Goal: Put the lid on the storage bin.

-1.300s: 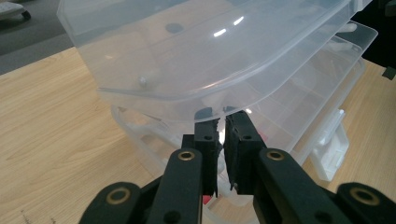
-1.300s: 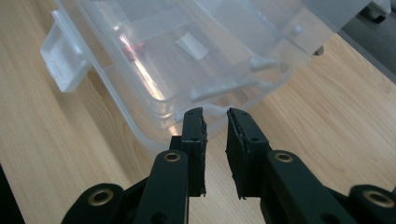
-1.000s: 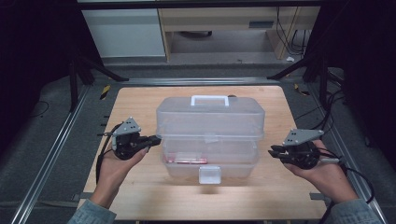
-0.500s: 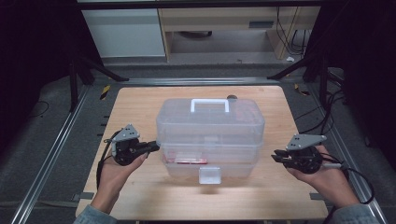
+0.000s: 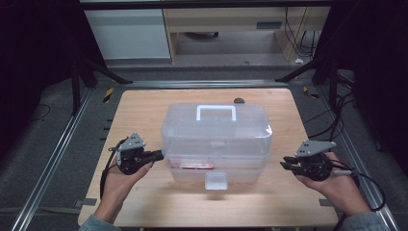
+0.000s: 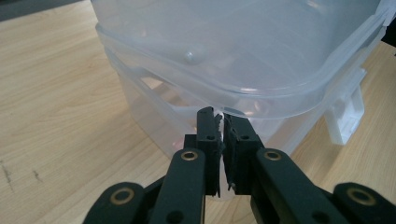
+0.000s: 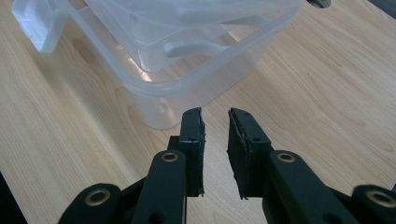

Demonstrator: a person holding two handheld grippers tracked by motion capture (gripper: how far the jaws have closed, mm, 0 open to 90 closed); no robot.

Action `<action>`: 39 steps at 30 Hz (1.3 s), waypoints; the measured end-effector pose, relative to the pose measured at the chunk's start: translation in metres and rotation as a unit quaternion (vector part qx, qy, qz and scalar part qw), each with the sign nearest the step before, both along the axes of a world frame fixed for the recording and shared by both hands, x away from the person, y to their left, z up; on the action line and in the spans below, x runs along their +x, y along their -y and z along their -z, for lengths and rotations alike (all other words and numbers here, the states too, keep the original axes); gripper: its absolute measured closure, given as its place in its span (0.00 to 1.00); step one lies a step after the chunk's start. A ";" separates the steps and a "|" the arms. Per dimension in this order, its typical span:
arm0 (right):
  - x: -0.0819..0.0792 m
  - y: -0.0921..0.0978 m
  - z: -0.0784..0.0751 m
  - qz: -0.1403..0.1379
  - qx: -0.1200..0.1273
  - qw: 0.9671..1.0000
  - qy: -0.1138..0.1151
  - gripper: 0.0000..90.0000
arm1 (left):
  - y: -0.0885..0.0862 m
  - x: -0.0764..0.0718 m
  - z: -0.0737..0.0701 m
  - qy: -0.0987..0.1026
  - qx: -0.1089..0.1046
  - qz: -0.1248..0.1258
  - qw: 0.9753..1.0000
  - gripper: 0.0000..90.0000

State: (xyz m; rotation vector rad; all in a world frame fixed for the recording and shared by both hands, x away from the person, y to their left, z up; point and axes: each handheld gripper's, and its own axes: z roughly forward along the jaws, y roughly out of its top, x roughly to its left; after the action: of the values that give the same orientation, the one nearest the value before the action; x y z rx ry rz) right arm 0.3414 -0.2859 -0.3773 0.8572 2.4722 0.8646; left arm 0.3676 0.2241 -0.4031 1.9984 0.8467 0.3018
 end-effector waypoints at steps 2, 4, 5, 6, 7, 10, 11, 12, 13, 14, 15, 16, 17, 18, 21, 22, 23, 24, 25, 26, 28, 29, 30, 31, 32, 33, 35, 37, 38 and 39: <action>0.000 0.000 0.000 0.001 0.000 1.000 0.001 0.84 | 0.000 0.000 0.002 -0.002 0.004 0.000 1.000 0.94; 0.000 0.000 0.000 0.001 0.001 1.000 0.000 0.83 | 0.000 -0.001 0.002 -0.002 0.006 -0.001 1.000 0.94; 0.000 0.000 0.000 0.001 0.001 1.000 0.000 0.83 | -0.001 -0.001 0.002 -0.001 0.008 -0.002 1.000 0.94; 0.000 0.000 0.000 0.001 0.001 1.000 0.000 0.83 | -0.002 -0.001 0.002 -0.001 0.009 -0.005 1.000 0.94; 0.001 0.000 0.000 0.001 0.001 1.000 0.000 0.82 | -0.004 -0.001 0.001 0.000 0.012 -0.011 1.000 0.93; 0.001 -0.001 0.001 0.000 0.001 1.000 0.000 0.82 | -0.007 0.001 0.002 -0.002 0.013 -0.017 1.000 0.92; 0.002 -0.001 0.002 0.000 0.001 1.000 -0.001 0.81 | -0.010 0.002 0.003 -0.004 0.007 -0.020 1.000 0.92; 0.002 -0.001 0.002 0.000 0.001 1.000 -0.001 0.81 | -0.010 0.002 0.003 -0.004 0.007 -0.020 1.000 0.92; 0.002 -0.002 0.003 -0.001 0.000 1.000 -0.002 0.80 | -0.012 0.002 0.004 -0.002 0.012 -0.025 1.000 0.92; 0.002 -0.003 0.004 -0.001 0.000 1.000 -0.004 0.80 | -0.012 0.002 0.004 -0.001 0.012 -0.027 1.000 0.91; 0.002 -0.003 0.005 -0.001 0.001 1.000 -0.004 0.79 | -0.013 0.003 0.004 -0.001 0.010 -0.028 1.000 0.91; 0.002 -0.003 0.005 0.000 0.001 1.000 -0.004 0.79 | -0.013 0.003 0.004 -0.001 0.010 -0.028 1.000 0.90; 0.003 -0.003 0.005 0.001 0.002 1.000 -0.004 0.78 | -0.014 0.003 0.004 -0.001 0.011 -0.029 1.000 0.89; 0.003 -0.003 0.005 0.001 0.002 1.000 -0.004 0.78 | -0.015 0.003 0.004 0.000 0.011 -0.031 0.999 0.89; 0.004 -0.002 0.006 0.007 0.003 1.000 -0.004 0.75 | -0.017 0.005 0.005 0.001 0.012 -0.036 0.999 0.87; 0.005 0.000 0.007 0.011 0.004 1.000 -0.004 0.73 | -0.019 0.007 0.005 0.002 0.015 -0.038 0.999 0.85; 0.006 0.000 0.008 0.015 0.003 1.000 -0.004 0.72 | -0.019 0.008 0.005 0.003 0.019 -0.042 0.999 0.85; 0.006 0.000 0.008 0.015 0.003 1.000 -0.004 0.72 | -0.019 0.008 0.005 0.003 0.019 -0.042 0.999 0.83; 0.007 0.002 0.010 0.020 0.005 1.000 -0.005 0.69 | -0.020 0.009 0.006 0.001 0.023 -0.047 0.999 0.82; 0.007 0.002 0.010 0.020 0.005 1.000 -0.005 0.69 | -0.021 0.011 0.006 0.001 0.025 -0.050 0.998 0.82; 0.010 0.003 0.013 0.027 0.005 1.000 -0.005 0.65 | -0.022 0.014 0.007 0.001 0.032 -0.055 0.998 0.75; 0.013 0.005 0.016 0.037 0.005 0.999 -0.006 0.61 | -0.023 0.016 0.008 0.003 0.037 -0.061 0.997 0.70; 0.013 0.005 0.016 0.037 0.005 0.999 -0.006 0.61 | -0.023 0.018 0.008 0.005 0.037 -0.064 0.997 0.70; 0.014 0.006 0.017 0.044 0.006 0.999 -0.007 0.58 | -0.024 0.021 0.009 0.003 0.043 -0.068 0.997 0.67; 0.017 0.007 0.018 0.055 0.008 0.998 -0.006 0.54 | -0.024 0.023 0.009 0.003 0.050 -0.076 0.996 0.63; 0.020 0.007 0.020 0.067 0.007 0.998 -0.003 0.51 | -0.024 0.025 0.010 0.005 0.055 -0.079 0.995 0.57; 0.027 0.009 0.022 0.089 0.006 0.996 0.003 0.43 | -0.025 0.031 0.012 0.002 0.063 -0.087 0.994 0.43; 0.034 0.010 0.023 0.108 0.004 0.994 0.003 0.39 | -0.026 0.040 0.017 -0.003 0.079 -0.096 0.992 0.36; 0.034 0.010 0.023 0.108 0.004 0.994 0.003 0.39 | -0.026 0.040 0.017 -0.003 0.079 -0.096 0.992 0.33; 0.042 0.012 0.025 0.128 0.007 0.992 0.008 0.33 | -0.026 0.044 0.018 -0.001 0.087 -0.102 0.991 0.28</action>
State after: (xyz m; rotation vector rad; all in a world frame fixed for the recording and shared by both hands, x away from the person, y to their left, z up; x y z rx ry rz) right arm 0.3830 -0.2978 -0.4021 1.1365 2.2805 0.7944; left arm 0.4112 0.2501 -0.4212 2.0732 1.0593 0.5062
